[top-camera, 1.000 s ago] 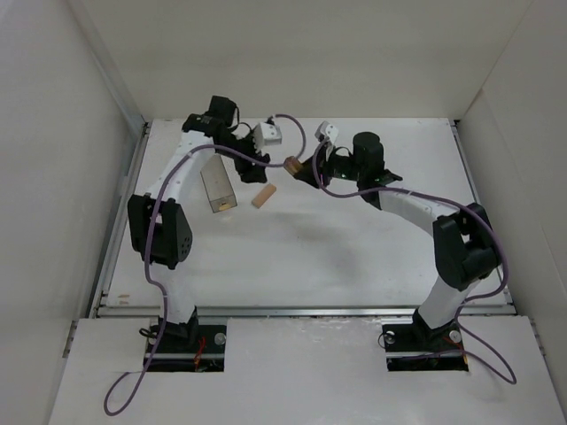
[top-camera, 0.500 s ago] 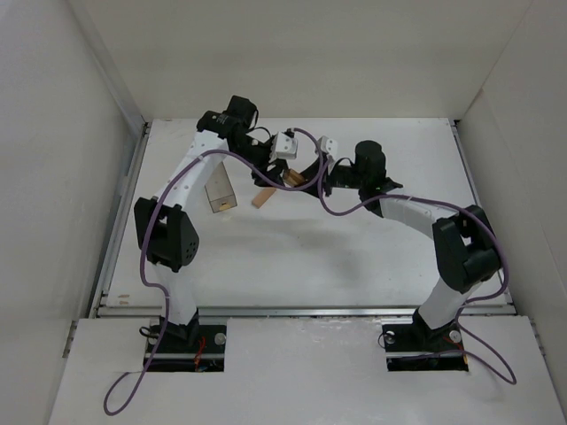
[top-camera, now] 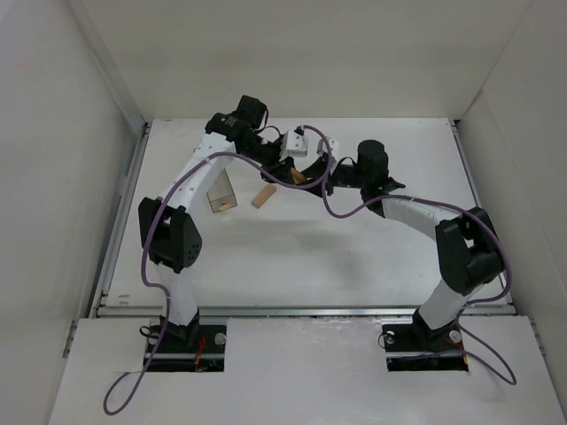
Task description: Build the wood block tower
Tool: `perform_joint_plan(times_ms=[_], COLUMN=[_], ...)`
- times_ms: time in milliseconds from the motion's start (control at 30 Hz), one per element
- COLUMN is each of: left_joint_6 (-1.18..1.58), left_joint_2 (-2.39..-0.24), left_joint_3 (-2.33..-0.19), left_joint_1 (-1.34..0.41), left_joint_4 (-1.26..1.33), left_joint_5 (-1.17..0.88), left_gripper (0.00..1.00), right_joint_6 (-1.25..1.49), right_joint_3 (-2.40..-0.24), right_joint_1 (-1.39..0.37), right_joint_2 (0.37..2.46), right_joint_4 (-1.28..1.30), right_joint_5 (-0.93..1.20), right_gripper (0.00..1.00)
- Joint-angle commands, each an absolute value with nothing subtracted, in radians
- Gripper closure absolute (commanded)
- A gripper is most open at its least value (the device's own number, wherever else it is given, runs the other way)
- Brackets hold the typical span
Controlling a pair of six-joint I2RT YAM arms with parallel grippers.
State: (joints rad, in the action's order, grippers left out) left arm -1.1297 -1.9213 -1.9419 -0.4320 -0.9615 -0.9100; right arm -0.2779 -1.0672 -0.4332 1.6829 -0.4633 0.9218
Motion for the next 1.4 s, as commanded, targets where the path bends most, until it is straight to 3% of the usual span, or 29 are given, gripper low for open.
perform_joint_plan(times_ms=[0, 67, 100, 200, 400, 567, 833, 1000, 1367], left_joint_6=[-1.034, -0.953, -0.909, -0.773, -0.689, -0.725, -0.79, -0.813, -1.015], left_joint_2=[-1.925, -1.925, -1.934, -1.954, -2.065, -2.216, -2.249, -2.249, -2.23], left_joint_3=[-1.95, -1.922, -1.898, -1.875, -1.893, -1.976, -1.936, -1.945, -1.954], left_joint_1=[-0.439, -0.439, -0.439, -0.449, -0.491, -0.564, -0.655, -0.655, -0.632], left_joint_4=[-0.914, -0.821, -0.783, -0.681, -0.66, -0.715, -0.675, -0.721, -0.857], left_joint_5=[-0.827, -0.758, -0.673, -0.545, -0.421, -0.25, -0.17, -0.213, -0.549], left_gripper=[1.0, 1.0, 1.0, 1.0, 1.0, 1.0, 1.0, 1.0, 0.98], right_joint_6=[-0.284, -0.273, -0.255, -0.242, -0.229, -0.276, -0.337, -0.35, -0.35], right_joint_3=[-1.074, -1.074, -1.074, -0.997, -0.734, -0.657, -0.584, -0.575, -0.575], right_joint_1=[-0.437, -0.437, -0.427, -0.4, -0.345, -0.325, -0.316, -0.316, -0.316], right_joint_2=[1.64, 1.64, 1.629, 1.573, 1.364, 1.181, 0.965, 0.925, 0.916], right_joint_4=[-0.499, -0.459, -0.45, -0.449, -0.517, -0.437, -0.362, -0.337, -0.337], right_joint_5=[0.882, 0.855, 0.854, 0.821, 0.525, 0.333, 0.226, 0.225, 0.265], right_gripper=[0.65, 0.4, 0.01, 0.0, 0.0, 0.0, 0.0, 0.0, 0.0])
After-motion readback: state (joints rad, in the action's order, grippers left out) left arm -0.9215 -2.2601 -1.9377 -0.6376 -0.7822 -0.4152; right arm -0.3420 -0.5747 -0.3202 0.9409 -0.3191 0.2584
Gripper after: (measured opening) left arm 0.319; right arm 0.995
